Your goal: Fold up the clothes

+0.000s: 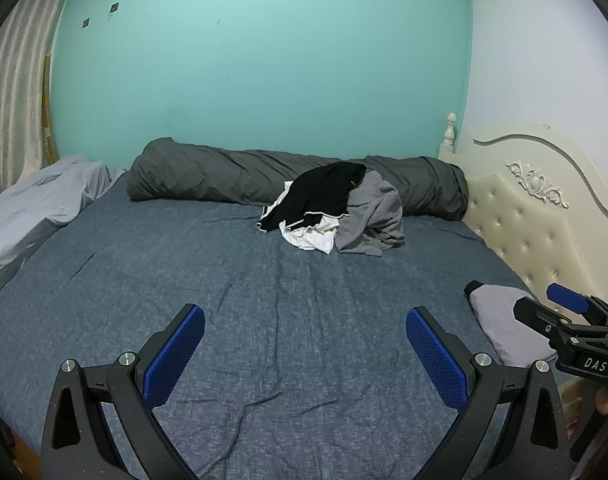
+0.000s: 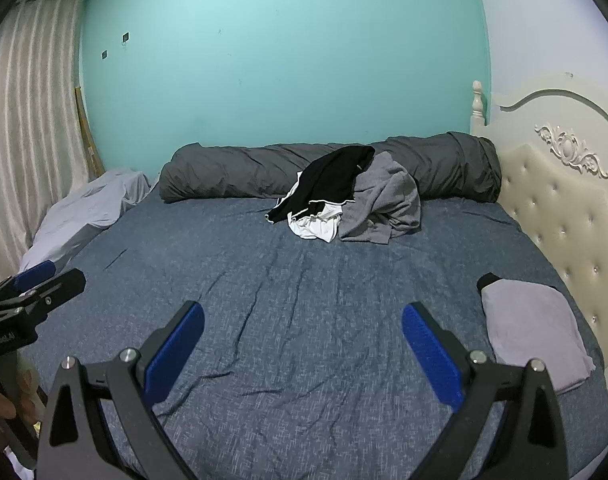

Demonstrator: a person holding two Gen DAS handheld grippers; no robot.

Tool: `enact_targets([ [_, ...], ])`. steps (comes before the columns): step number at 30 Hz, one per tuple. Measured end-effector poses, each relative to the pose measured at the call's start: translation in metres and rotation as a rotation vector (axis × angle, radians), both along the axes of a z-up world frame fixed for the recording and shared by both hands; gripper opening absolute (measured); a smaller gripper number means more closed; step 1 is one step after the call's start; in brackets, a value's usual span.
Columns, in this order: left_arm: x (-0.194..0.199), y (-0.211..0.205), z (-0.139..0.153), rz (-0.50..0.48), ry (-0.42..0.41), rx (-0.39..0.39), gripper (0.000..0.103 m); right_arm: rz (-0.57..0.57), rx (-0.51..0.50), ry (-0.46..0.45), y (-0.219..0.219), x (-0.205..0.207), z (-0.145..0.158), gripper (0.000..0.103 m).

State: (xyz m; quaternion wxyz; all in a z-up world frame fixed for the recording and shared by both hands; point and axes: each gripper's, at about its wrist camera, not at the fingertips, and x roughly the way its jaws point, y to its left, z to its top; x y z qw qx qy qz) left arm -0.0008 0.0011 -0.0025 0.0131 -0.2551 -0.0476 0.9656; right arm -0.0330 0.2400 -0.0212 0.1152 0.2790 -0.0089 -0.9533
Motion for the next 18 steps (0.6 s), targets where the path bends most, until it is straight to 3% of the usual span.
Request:
enact_targets([
  [18, -0.003, 0.005, -0.008, 0.002, -0.014, -0.006, 0.103, 0.0, 0.002, -0.011, 0.003, -0.004, -0.004, 0.1],
])
